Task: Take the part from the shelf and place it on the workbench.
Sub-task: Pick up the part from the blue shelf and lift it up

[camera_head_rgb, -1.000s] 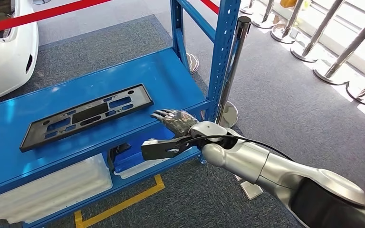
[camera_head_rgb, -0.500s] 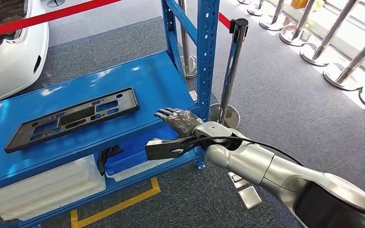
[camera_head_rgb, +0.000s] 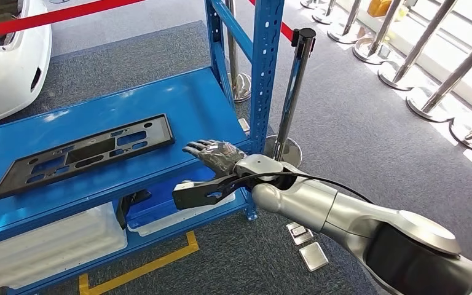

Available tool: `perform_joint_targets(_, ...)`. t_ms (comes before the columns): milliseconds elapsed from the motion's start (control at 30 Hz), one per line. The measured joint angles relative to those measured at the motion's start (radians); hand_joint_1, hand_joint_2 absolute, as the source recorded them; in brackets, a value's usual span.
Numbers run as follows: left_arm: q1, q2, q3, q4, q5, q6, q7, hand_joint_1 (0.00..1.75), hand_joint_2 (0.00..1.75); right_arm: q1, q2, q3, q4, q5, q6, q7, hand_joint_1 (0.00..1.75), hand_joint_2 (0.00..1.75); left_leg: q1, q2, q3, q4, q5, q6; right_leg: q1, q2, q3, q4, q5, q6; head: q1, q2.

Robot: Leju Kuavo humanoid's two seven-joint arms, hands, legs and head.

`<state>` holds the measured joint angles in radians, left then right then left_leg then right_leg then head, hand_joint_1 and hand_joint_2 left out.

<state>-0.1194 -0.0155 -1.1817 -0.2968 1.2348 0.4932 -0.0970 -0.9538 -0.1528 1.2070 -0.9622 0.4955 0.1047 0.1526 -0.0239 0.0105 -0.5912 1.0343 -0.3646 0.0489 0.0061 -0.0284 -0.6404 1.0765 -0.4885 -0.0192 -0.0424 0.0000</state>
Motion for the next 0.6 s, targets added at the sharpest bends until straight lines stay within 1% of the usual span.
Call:
perform_joint_targets(33, 0.000, 0.000, 0.000, 0.000, 0.000, 0.000, 0.000, 0.00, 0.00, -0.001, 0.000, 0.000, 0.000, 0.000, 0.000, 0.000, 0.00, 0.00, 0.004, -0.003, 0.010, -0.014, 0.007, -0.006, 0.000, 0.007, -0.008, 0.021, -0.014, 0.005, 0.002, 0.000)
perform_joint_targets(67, 0.001, 0.000, 0.000, 0.000, 0.000, 0.000, 0.000, 0.00, 0.00, -0.002, 0.000, 0.000, 0.000, 0.000, 0.000, 0.000, 0.00, 0.00, 0.007, -0.004, 0.017, -0.023, 0.013, -0.011, -0.002, 0.015, -0.026, 0.060, -0.036, 0.010, 0.007, 0.000)
perform_joint_targets(133, 0.000, -0.002, 0.000, 0.000, 0.000, -0.001, -0.001, 0.00, 0.00, 0.000, 0.000, 0.000, 0.002, -0.001, 0.000, 0.000, 0.00, 0.00, 0.008, -0.008, 0.018, -0.024, 0.015, -0.011, -0.005, 0.023, -0.082, 0.174, -0.084, 0.021, 0.021, 0.000)
perform_joint_targets(167, 0.001, -0.002, 0.000, 0.000, -0.001, -0.001, -0.001, 0.00, 0.00, 0.003, -0.001, 0.000, 0.003, -0.002, 0.000, 0.000, 0.00, 0.00, 0.008, -0.010, 0.018, -0.022, 0.014, -0.012, -0.007, 0.023, -0.106, 0.218, -0.093, 0.025, 0.027, 0.000)
perform_joint_targets(200, 0.001, -0.003, 0.000, 0.000, -0.001, -0.001, -0.001, 0.00, 0.00, 0.004, -0.001, 0.000, 0.004, -0.003, 0.000, 0.000, 0.00, 0.00, 0.009, -0.012, 0.018, -0.020, 0.011, -0.013, -0.009, 0.024, -0.117, 0.231, -0.085, 0.028, 0.033, 0.000)
perform_joint_targets(233, 0.001, -0.003, 0.000, 0.000, -0.001, -0.002, -0.001, 0.00, 0.00, 0.005, -0.002, 0.000, 0.005, -0.003, 0.000, 0.000, 0.00, 0.00, 0.009, -0.014, 0.018, -0.016, 0.008, -0.015, -0.011, 0.024, -0.111, 0.207, -0.059, 0.029, 0.040, 0.000)
perform_joint_targets(267, 0.000, -0.003, 0.000, 0.000, -0.001, -0.002, -0.001, 0.00, 0.00, 0.005, -0.003, 0.000, 0.005, -0.003, 0.000, 0.000, 0.00, 0.00, 0.010, -0.016, 0.019, -0.011, 0.002, -0.019, -0.013, 0.024, -0.088, 0.148, -0.020, 0.030, 0.047, 0.000)
perform_joint_targets(300, 0.000, -0.003, 0.000, 0.000, -0.001, -0.002, -0.001, 0.00, 0.00, 0.004, -0.003, 0.000, 0.006, -0.003, 0.000, -0.001, 0.00, 0.00, 0.011, -0.018, 0.018, -0.006, -0.003, -0.023, -0.014, 0.025, -0.061, 0.086, 0.009, 0.026, 0.053, 0.000)
perform_joint_targets(333, -0.001, -0.003, 0.000, 0.000, -0.001, -0.003, -0.002, 0.00, 0.00, 0.003, -0.003, 0.000, 0.007, -0.003, 0.000, -0.002, 0.00, 0.00, 0.010, -0.019, 0.015, 0.001, -0.009, -0.027, -0.014, 0.026, -0.038, 0.031, 0.028, 0.020, 0.057, 0.000)
perform_joint_targets(367, -0.001, -0.003, 0.000, 0.000, -0.001, -0.003, -0.002, 0.00, 0.00, 0.003, -0.002, 0.000, 0.007, -0.003, 0.000, -0.003, 0.00, 0.00, 0.010, -0.019, 0.012, 0.006, -0.012, -0.032, -0.012, 0.027, -0.024, -0.001, 0.035, 0.012, 0.059, 0.000)
perform_joint_targets(400, -0.001, -0.004, 0.000, 0.000, -0.001, -0.004, -0.002, 0.00, 0.00, 0.002, -0.002, 0.000, 0.008, -0.003, 0.000, -0.005, 0.00, 0.00, 0.011, -0.020, 0.009, 0.008, -0.014, -0.037, -0.010, 0.029, -0.021, -0.010, 0.030, 0.004, 0.059, 0.000)
perform_joint_targets(433, -0.002, -0.004, 0.000, 0.000, 0.000, -0.004, -0.003, 0.00, 0.00, 0.001, -0.001, 0.000, 0.010, -0.003, 0.001, -0.007, 0.00, 0.00, 0.011, -0.020, 0.008, 0.009, -0.014, -0.041, -0.008, 0.029, -0.020, -0.015, 0.030, -0.003, 0.058, 0.000)
perform_joint_targets(500, -0.002, -0.004, 0.000, 0.000, 0.000, -0.005, -0.003, 0.00, 0.00, 0.000, 0.001, 0.000, 0.012, -0.004, 0.001, -0.010, 0.00, 0.00, 0.011, -0.020, 0.009, 0.016, -0.023, -0.052, -0.012, 0.027, -0.014, -0.024, 0.032, -0.015, 0.058, 0.000)
perform_joint_targets(533, -0.002, -0.004, 0.000, 0.000, 0.000, -0.005, -0.003, 0.00, 0.00, -0.001, 0.003, 0.000, 0.013, -0.006, 0.001, -0.012, 0.00, 0.00, 0.012, -0.019, 0.002, 0.037, -0.038, -0.058, -0.015, 0.026, -0.009, -0.029, 0.033, -0.020, 0.055, 0.000)
perform_joint_targets(567, -0.002, -0.004, 0.000, 0.000, 0.000, -0.004, -0.003, 0.00, 0.00, -0.002, 0.006, 0.000, 0.013, -0.008, 0.002, -0.015, 0.00, 0.00, 0.014, -0.019, -0.013, 0.076, -0.061, -0.066, -0.018, 0.025, -0.004, -0.035, 0.033, -0.023, 0.049, 0.000)
perform_joint_targets(600, -0.002, -0.004, 0.000, 0.000, 0.000, -0.004, -0.003, 0.00, 0.00, -0.003, 0.009, 0.000, 0.014, -0.010, 0.005, -0.018, 0.00, 0.00, 0.019, -0.018, -0.038, 0.132, -0.089, -0.073, -0.019, 0.024, -0.002, -0.036, 0.033, -0.025, 0.042, 0.000)
